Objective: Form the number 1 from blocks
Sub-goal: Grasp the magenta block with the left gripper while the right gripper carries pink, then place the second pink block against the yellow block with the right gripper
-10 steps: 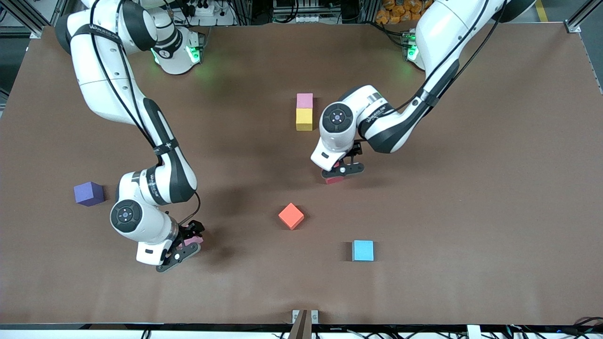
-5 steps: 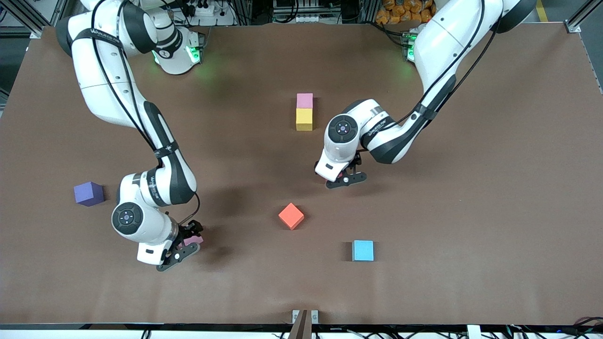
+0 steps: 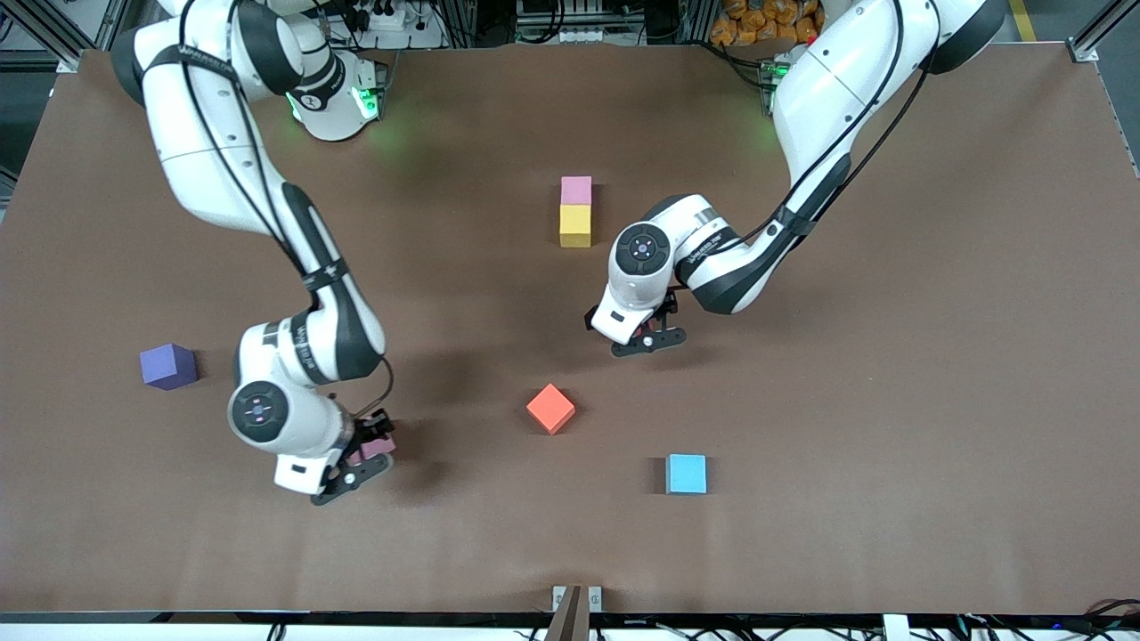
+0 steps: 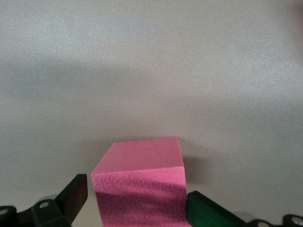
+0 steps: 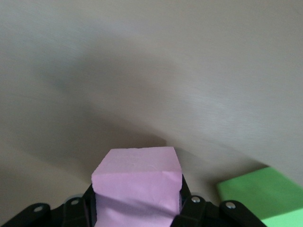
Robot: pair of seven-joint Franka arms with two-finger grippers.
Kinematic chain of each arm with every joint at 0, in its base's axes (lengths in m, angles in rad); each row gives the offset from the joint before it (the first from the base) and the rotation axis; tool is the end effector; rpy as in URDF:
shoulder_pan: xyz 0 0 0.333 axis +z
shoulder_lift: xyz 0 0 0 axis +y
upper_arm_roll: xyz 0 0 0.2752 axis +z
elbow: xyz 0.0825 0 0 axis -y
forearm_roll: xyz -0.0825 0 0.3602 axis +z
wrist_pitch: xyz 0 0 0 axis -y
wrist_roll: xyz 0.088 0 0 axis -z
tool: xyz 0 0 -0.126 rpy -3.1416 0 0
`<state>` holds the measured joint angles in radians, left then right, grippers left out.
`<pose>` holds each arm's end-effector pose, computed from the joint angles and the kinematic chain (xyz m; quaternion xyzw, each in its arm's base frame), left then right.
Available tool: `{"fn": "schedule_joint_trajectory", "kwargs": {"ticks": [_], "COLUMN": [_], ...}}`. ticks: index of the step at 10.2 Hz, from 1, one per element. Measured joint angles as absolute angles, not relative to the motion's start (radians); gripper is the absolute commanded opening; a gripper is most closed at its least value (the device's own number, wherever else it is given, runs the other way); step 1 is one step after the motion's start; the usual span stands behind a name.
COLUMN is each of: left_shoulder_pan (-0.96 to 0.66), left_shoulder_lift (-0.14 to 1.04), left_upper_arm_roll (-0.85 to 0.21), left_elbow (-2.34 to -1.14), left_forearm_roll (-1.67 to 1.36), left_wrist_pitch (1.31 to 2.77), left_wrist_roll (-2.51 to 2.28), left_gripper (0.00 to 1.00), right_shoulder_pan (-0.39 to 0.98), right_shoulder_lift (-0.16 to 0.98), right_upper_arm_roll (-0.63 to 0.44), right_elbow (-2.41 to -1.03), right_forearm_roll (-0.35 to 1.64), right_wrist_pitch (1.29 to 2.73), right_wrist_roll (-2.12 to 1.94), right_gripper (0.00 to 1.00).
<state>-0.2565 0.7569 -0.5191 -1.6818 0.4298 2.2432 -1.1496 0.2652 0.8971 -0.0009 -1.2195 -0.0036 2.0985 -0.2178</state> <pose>0.4708 -0.4105 0.1641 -0.9945 -0.0973 0.0322 0.0199 0.6786 0.1835 0.1962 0.9708 0.2398 -0.0090 0.0021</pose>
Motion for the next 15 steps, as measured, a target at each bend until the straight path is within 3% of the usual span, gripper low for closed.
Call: {"fn": "schedule_joint_trajectory", "kwargs": {"ticks": [7,8,9,15], "left_shoulder_pan": [-0.258,-0.260,-0.261,-0.221], "left_shoulder_lift": [0.755,0.756,0.757,0.729], "left_upper_arm_roll": [-0.517,-0.517,-0.517,-0.512], "left_elbow": [-1.664,-1.665,-1.666,-1.658], "left_forearm_roll": [0.431,0.431,0.431,0.445], "left_wrist_pitch": [2.244,2.244,2.244,2.231], "left_wrist_roll": [-1.150,-1.150,-1.150,-1.102], "left_gripper": [1.00,0.43,0.00,0.00], "right_shoulder_pan": [0.402,0.407,0.416,0.463], "right_shoulder_lift": [0.750,0.731,0.717,0.705], "right_upper_arm_roll": [0.016,0.046,0.071,0.187], "right_elbow": [-1.254,-1.280,-1.304,-1.404], "right_forearm_roll": [0.048,0.048,0.048,0.045], "right_wrist_pitch": [1.913,1.902,1.897,1.946], "right_wrist_roll": [0.210,0.282,0.339,0.612], "right_gripper": [0.00,0.00,0.00,0.00]}}
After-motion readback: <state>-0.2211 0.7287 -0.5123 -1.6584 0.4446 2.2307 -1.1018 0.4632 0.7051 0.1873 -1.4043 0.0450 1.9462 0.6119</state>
